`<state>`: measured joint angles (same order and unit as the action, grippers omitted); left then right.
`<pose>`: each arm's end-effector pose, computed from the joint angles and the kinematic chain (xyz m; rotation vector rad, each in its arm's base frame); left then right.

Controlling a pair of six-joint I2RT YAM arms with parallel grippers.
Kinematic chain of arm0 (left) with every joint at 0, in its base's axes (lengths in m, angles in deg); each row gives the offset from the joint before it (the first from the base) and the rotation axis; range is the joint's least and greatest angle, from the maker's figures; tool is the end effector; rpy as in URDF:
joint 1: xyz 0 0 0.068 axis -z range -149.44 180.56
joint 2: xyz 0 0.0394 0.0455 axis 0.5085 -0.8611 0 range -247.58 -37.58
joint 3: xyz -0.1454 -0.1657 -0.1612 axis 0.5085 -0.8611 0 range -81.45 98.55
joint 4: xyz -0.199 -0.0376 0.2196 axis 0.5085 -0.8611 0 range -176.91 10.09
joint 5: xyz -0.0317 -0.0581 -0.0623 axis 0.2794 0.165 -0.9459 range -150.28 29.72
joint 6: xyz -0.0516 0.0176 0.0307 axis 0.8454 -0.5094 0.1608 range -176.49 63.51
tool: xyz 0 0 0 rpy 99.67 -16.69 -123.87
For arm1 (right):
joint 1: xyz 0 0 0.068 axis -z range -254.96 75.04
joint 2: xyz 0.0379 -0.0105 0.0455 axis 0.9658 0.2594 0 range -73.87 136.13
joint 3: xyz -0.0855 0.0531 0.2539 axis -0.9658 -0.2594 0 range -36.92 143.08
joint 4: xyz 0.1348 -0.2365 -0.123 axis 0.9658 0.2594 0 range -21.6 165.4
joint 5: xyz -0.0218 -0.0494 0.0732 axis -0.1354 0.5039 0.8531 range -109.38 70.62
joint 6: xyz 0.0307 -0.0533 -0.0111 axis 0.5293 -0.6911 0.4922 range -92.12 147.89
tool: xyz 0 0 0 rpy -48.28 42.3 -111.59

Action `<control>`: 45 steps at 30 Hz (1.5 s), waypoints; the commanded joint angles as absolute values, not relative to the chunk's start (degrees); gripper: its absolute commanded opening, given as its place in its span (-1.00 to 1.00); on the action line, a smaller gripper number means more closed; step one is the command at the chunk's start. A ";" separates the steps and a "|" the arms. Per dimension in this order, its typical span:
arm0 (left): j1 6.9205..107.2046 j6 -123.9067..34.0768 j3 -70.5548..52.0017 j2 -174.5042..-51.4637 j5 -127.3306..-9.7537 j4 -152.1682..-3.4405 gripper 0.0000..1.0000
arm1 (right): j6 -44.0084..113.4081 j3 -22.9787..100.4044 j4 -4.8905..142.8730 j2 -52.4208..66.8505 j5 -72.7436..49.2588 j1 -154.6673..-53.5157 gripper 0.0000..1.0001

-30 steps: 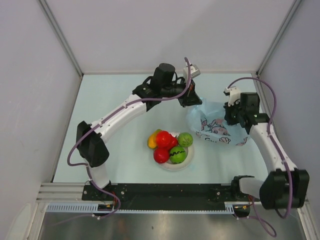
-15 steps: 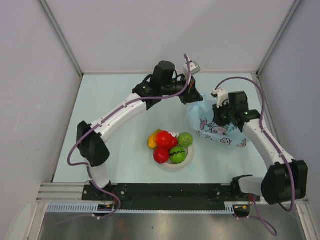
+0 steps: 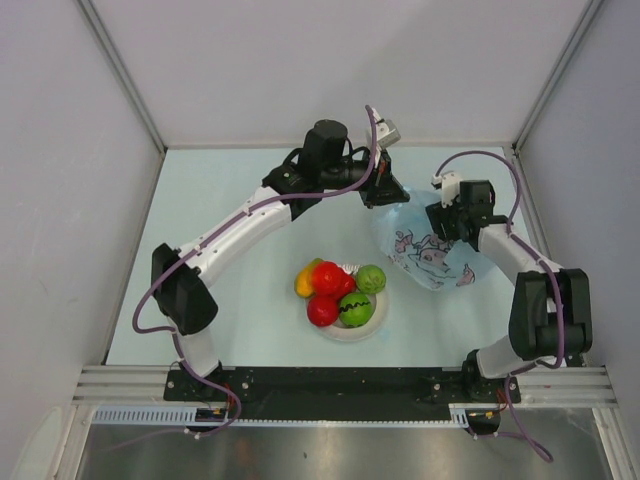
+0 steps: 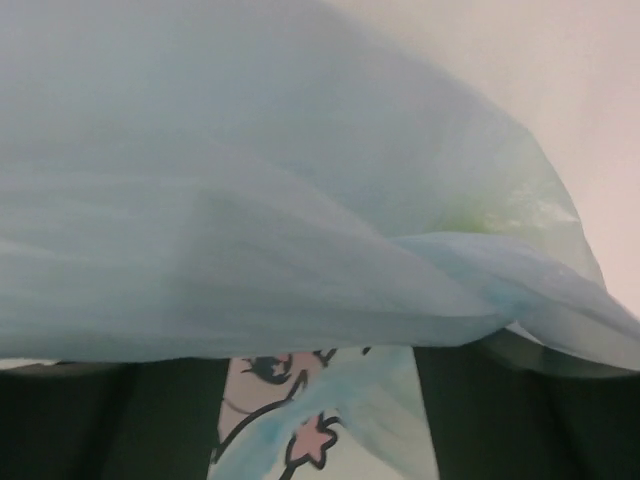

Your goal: Take the fake fruits out of the plastic bag

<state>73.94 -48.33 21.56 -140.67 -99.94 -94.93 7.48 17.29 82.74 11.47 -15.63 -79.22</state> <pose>0.3217 -0.3457 0.4016 1.0699 1.6445 -1.2438 0.3570 0.0298 0.1946 -0.5355 2.3015 -0.0593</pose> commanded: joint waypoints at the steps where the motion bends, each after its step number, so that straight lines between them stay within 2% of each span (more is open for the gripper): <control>1: 74.16 -47.09 23.06 -138.74 -103.87 -92.48 -0.99 | 0.82 17.83 72.63 16.39 -21.84 -78.48 0.62; 6: 74.16 -47.18 22.53 -138.92 -104.75 -92.74 -0.99 | -4.53 18.10 63.06 23.33 -25.88 -76.03 0.74; 12: 74.24 -48.23 20.77 -138.13 -104.75 -93.53 -0.99 | -7.53 23.71 55.41 32.73 -25.01 -73.12 0.75; 17: 74.24 -48.58 19.37 -138.39 -104.75 -94.23 -0.99 | -7.89 31.53 56.88 40.64 -15.01 -72.24 0.67; 21: 74.16 -49.20 19.02 -138.56 -104.49 -94.76 -0.99 | -5.87 37.60 61.79 43.82 -12.45 -72.85 -0.05; 23: 74.16 -49.46 19.01 -138.56 -104.31 -94.76 -0.99 | -4.99 38.22 62.68 43.56 -11.04 -73.03 -0.22; 24: 74.16 -49.55 19.01 -138.56 -104.05 -94.67 -0.99 | -4.55 38.40 64.25 42.86 -10.51 -73.03 -0.46; 27: 74.16 -50.69 19.36 -138.65 -103.70 -95.11 -0.99 | -2.00 38.49 67.42 39.79 -8.84 -72.86 -0.72; 30: 74.24 -52.79 19.63 -138.57 -102.30 -96.60 -0.99 | 1.67 38.49 73.38 35.58 -5.94 -72.42 -0.85; 36: 73.46 -58.84 18.14 -135.15 -100.53 -101.52 -0.99 | 8.97 32.52 84.46 23.97 0.39 -73.03 -0.93; 40: 71.78 -60.97 14.63 -126.81 -101.59 -100.92 -1.00 | 12.67 23.83 94.14 11.60 0.74 -76.70 -0.92; 43: 72.31 -62.30 5.15 -118.89 -97.92 -89.09 -0.99 | 13.64 17.06 91.18 5.95 -0.83 -80.23 -0.81; 45: 72.49 -63.00 4.16 -120.18 -97.98 -90.18 -0.99 | 14.78 15.64 86.25 6.37 -1.19 -81.90 -0.69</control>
